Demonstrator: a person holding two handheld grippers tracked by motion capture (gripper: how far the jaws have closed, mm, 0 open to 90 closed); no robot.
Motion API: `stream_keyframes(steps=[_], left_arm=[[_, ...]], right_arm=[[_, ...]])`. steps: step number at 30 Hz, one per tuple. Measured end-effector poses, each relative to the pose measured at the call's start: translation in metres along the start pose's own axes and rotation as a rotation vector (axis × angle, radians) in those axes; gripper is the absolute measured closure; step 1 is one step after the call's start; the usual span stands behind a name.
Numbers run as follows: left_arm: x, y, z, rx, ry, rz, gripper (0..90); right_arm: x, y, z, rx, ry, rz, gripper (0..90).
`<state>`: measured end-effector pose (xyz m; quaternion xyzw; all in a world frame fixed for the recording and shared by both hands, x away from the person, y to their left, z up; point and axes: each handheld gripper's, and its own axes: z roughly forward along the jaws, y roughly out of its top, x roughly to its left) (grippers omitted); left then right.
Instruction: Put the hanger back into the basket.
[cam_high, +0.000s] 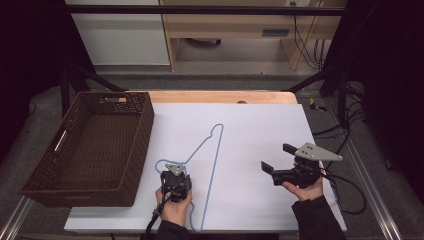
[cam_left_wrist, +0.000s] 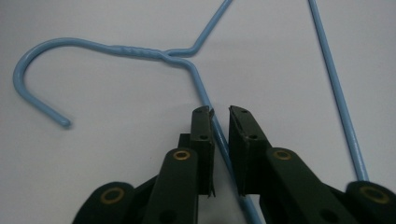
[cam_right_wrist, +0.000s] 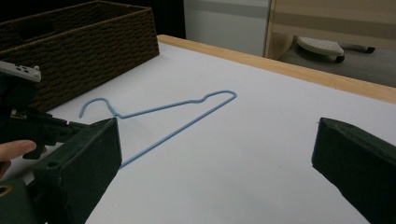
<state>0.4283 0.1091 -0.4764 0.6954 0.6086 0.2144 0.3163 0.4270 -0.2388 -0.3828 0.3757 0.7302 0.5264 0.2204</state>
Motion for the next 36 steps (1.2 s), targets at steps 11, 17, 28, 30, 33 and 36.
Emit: stream_keyframes(steps=[11,17,28,30,33,36], left_arm=[[-0.0020,0.0006,0.0006,-0.002,0.019,-0.044,85.3],[-0.0013,0.0006,-0.0004,-0.014,0.021,-0.046,86.3],[0.0049,0.0013,-0.0020,-0.032,0.013,-0.080,87.2],[0.0062,0.0025,-0.0047,-0.048,0.007,-0.082,90.0],[0.0062,0.0036,-0.0062,-0.051,0.005,-0.072,90.0],[0.0067,0.0022,-0.0056,-0.050,0.004,-0.063,90.0]], right_arm=[[0.0026,-0.0013,0.0041,0.015,0.011,-0.002,2.0],[0.0026,-0.0012,0.0041,0.013,0.012,0.000,1.9],[0.0028,-0.0014,0.0044,0.017,0.015,-0.001,2.0],[0.0028,-0.0014,0.0045,0.017,0.016,-0.001,2.0],[0.0028,-0.0014,0.0045,0.017,0.016,-0.001,2.0],[0.0027,-0.0014,0.0043,0.016,0.018,-0.002,1.9]])
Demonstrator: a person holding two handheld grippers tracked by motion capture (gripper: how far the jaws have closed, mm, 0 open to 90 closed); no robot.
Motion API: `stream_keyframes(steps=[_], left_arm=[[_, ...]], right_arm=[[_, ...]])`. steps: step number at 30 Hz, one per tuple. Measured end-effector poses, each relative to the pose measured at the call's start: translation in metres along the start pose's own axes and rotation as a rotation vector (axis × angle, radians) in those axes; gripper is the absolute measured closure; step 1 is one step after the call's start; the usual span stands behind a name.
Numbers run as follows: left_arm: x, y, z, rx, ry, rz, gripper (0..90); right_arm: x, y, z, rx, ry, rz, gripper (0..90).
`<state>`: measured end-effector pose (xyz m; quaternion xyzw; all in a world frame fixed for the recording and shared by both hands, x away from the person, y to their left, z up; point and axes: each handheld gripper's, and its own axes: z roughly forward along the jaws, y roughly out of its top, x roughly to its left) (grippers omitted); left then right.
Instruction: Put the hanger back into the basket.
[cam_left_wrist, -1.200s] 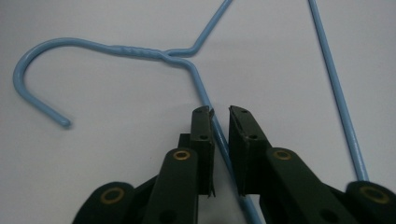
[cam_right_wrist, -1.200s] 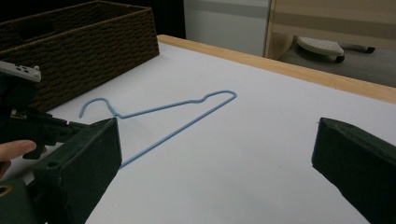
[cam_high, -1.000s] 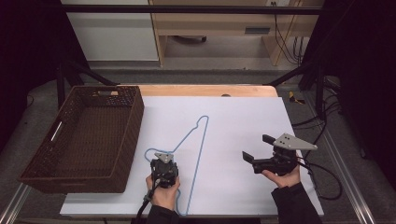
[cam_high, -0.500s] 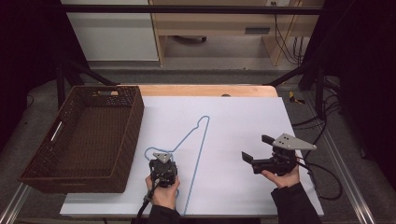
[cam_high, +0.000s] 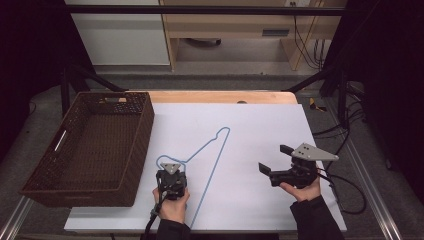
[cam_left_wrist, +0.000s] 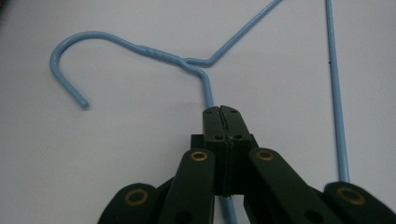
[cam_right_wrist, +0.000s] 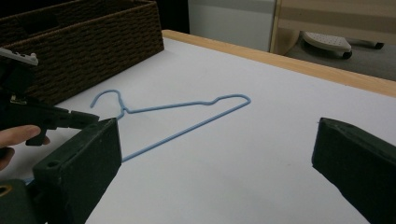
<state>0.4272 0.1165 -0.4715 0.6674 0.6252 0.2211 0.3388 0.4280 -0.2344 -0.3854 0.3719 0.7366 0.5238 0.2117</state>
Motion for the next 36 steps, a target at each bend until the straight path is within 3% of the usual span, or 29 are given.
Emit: stream_keyframes(steps=[2,6,9,11,13,14,16,21,26,30,36], left_arm=[[0.002,0.000,-0.002,0.001,0.009,0.002,90.0],[0.002,-0.001,-0.001,0.000,-0.021,-0.008,78.0],[-0.002,-0.005,0.004,0.030,-0.030,0.014,74.4],[-0.004,-0.006,0.004,0.022,-0.016,0.023,73.2],[-0.005,-0.006,0.004,0.030,0.002,0.032,74.2],[-0.006,-0.006,0.005,0.027,0.015,0.039,80.3],[-0.010,-0.006,0.006,0.029,0.058,0.069,83.6],[-0.017,-0.005,0.007,0.045,0.107,0.125,85.7],[-0.014,-0.002,0.007,0.060,0.084,0.109,86.2],[-0.011,-0.004,0.006,0.041,0.066,0.082,87.1],[-0.010,-0.003,0.005,0.037,0.058,0.103,87.4]], right_arm=[[0.000,0.000,0.000,0.000,-0.002,-0.001,2.0],[0.000,0.000,-0.001,-0.001,-0.001,0.003,2.0],[0.000,0.000,-0.001,-0.001,-0.001,0.003,2.0],[0.000,0.000,-0.001,-0.002,-0.001,0.004,2.0],[0.000,0.001,-0.001,-0.004,-0.001,0.005,1.9],[0.000,0.001,-0.001,-0.004,-0.002,0.005,2.0],[0.000,0.001,-0.001,-0.004,-0.001,0.005,2.0],[0.001,0.001,0.000,-0.002,0.002,0.005,2.0],[0.001,0.001,0.000,-0.004,0.005,0.006,2.0],[0.002,0.000,0.002,0.005,0.007,0.003,2.0],[0.003,-0.001,0.004,0.013,0.012,0.001,2.0]])
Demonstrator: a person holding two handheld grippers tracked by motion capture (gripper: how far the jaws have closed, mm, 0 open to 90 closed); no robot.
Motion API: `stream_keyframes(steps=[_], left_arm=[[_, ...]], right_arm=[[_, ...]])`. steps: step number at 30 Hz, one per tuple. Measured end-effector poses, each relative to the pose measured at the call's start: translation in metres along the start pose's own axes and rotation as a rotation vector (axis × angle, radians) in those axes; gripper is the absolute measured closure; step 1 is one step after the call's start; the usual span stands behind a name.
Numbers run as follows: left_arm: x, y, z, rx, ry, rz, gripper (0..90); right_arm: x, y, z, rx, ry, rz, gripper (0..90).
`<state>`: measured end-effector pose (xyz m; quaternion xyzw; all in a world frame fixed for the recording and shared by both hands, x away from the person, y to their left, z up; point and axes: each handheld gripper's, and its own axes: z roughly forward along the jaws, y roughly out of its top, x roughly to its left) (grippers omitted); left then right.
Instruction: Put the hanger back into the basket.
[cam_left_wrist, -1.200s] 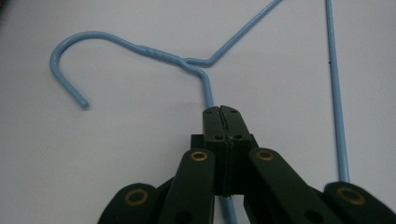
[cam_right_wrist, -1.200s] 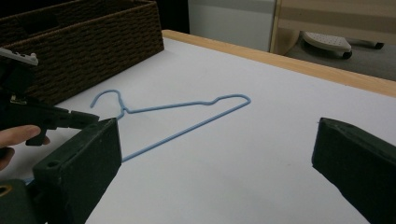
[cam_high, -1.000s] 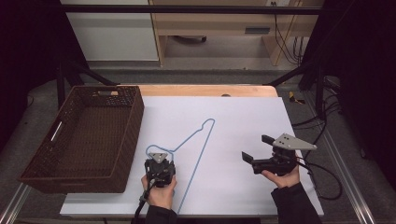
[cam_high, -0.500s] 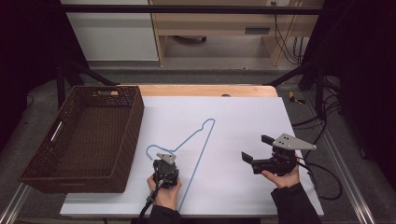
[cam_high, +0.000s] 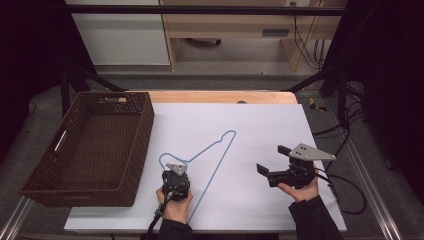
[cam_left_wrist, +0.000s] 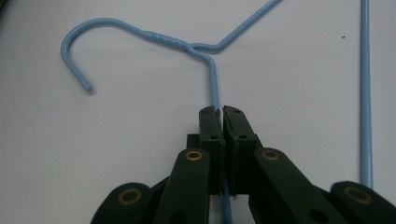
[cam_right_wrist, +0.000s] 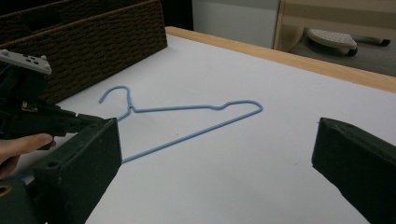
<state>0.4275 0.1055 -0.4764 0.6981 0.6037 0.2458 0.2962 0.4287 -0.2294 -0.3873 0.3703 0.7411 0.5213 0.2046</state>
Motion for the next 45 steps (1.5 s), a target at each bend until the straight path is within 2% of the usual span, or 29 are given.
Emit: stream_keyframes(steps=[8,24,27,32,33,34,35,40,45], left_arm=[[0.004,0.001,-0.009,-0.054,-0.016,-0.007,87.4],[0.005,-0.002,-0.018,-0.078,-0.047,0.019,87.5],[0.006,-0.002,-0.022,-0.087,-0.059,0.028,87.5],[-0.002,-0.005,-0.023,-0.112,-0.060,0.056,87.4],[-0.002,-0.005,-0.023,-0.114,-0.060,0.058,87.5],[-0.003,-0.005,-0.023,-0.116,-0.059,0.061,87.5],[-0.002,-0.005,-0.023,-0.113,-0.064,0.059,87.5],[-0.002,-0.006,-0.023,-0.118,-0.066,0.066,87.5],[-0.002,-0.006,-0.023,-0.122,-0.065,0.070,87.5]], right_arm=[[0.001,-0.001,0.003,0.012,0.008,-0.003,2.1],[0.004,-0.002,0.007,0.022,0.023,-0.009,2.8],[0.006,-0.002,0.011,0.028,0.039,-0.004,3.2],[0.016,0.001,0.035,0.052,0.074,-0.017,5.2],[0.019,0.002,0.042,0.061,0.083,-0.027,5.6],[0.027,0.005,0.056,0.084,0.100,-0.042,6.0],[0.027,0.005,0.056,0.084,0.100,-0.042,6.0],[0.044,0.012,0.089,0.095,0.158,-0.039,9.2],[0.058,0.019,0.118,0.114,0.183,-0.046,13.9]])
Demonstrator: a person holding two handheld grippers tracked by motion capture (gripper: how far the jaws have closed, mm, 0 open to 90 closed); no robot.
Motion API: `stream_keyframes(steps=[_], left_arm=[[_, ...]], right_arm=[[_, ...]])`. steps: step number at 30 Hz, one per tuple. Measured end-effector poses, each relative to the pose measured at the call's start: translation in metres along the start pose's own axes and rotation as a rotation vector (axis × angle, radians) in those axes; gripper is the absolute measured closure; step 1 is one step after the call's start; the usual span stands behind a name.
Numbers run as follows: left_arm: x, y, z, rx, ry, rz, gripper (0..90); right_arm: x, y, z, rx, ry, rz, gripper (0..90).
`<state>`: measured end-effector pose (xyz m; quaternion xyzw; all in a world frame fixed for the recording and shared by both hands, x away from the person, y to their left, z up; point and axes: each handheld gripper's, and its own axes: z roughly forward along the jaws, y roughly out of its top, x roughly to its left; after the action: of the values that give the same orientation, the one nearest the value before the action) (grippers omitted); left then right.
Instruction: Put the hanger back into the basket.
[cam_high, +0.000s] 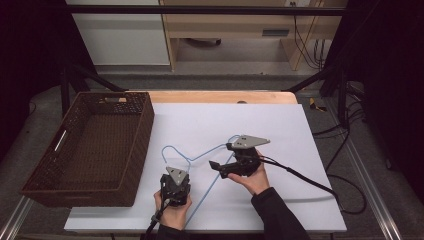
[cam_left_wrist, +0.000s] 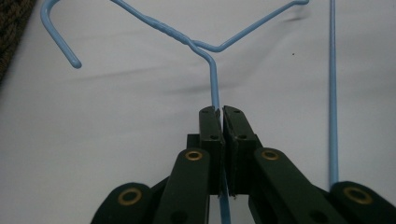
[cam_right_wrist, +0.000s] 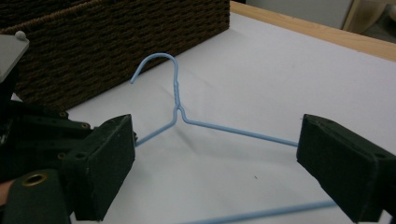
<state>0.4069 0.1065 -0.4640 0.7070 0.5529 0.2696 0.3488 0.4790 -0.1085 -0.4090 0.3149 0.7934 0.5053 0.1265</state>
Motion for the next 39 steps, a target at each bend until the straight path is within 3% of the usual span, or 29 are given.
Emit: stream_keyframes(steps=[10,24,39], left_arm=[[-0.001,0.000,-0.001,-0.003,-0.001,0.005,87.5],[-0.003,0.000,-0.001,-0.005,-0.002,0.016,87.5],[-0.004,-0.001,0.000,-0.010,-0.008,0.020,87.4]], right_arm=[[0.015,0.015,0.048,0.044,0.031,-0.017,21.1],[0.024,0.013,0.091,0.103,0.043,-0.044,30.3],[0.021,0.005,0.110,0.127,0.073,-0.042,57.8]])
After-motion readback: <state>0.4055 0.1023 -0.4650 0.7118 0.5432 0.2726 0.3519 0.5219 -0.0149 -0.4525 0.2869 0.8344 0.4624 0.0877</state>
